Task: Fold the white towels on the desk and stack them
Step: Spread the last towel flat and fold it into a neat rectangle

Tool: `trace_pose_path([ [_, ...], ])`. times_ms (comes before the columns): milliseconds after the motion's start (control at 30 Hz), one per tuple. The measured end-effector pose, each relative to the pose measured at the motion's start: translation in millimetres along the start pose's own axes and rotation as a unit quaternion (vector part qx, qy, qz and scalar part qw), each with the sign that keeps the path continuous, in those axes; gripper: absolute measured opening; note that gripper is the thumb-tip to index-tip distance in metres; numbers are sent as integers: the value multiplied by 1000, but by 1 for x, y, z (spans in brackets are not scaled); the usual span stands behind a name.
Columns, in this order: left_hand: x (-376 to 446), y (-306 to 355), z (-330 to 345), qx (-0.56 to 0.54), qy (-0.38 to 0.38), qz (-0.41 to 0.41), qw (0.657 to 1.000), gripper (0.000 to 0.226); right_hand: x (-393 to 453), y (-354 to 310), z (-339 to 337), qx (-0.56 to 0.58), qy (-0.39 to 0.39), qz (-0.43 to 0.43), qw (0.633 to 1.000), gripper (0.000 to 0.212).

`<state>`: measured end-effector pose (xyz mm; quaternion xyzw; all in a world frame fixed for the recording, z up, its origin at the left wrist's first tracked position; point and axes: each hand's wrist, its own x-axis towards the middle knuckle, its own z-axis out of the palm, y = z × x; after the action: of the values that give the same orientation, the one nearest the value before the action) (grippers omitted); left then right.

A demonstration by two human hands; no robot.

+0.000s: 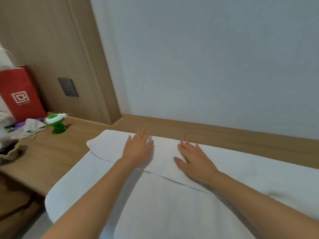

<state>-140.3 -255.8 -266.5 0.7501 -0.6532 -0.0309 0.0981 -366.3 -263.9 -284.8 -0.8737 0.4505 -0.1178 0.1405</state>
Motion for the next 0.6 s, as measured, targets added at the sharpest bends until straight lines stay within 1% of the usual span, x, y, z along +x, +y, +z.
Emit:
trace_pose_path([
  [67, -12, 52, 4, -60, -18, 47, 997, 56, -7, 2, -13, 86, 21, 5, 996, 50],
  [100, -16, 75, 6, -78, -22, 64, 995, 56, -14, 7, -21, 102, 35, 11, 994, 45],
  [200, -22, 129, 13, -102, -25, 103, 989, 54, -49, 33, -50, 96, 65, 54, 992, 42],
  [267, -29, 154, 25, -95, -48, 122, 987, 53, -76, 58, -63, 53, 80, 75, 993, 41],
  [300, -34, 162, 33, -76, -61, 128, 987, 54, -90, 70, -67, 18, 71, 91, 993, 41],
  [333, -39, 167, 42, -46, -68, 134, 988, 54, -103, 80, -67, -20, 41, 110, 993, 44],
  [400, -42, 169, 55, 1, -65, 136, 989, 56, -125, 98, -61, -100, -57, 140, 983, 61],
  [433, -41, 168, 57, 8, -61, 134, 989, 57, -133, 107, -57, -130, -88, 150, 976, 66],
  [467, -40, 168, 57, 11, -59, 132, 989, 57, -140, 116, -56, -139, -95, 161, 973, 70],
  [600, -39, 168, 55, 19, -64, 130, 989, 58, -165, 158, -71, -117, -65, 215, 968, 79],
])
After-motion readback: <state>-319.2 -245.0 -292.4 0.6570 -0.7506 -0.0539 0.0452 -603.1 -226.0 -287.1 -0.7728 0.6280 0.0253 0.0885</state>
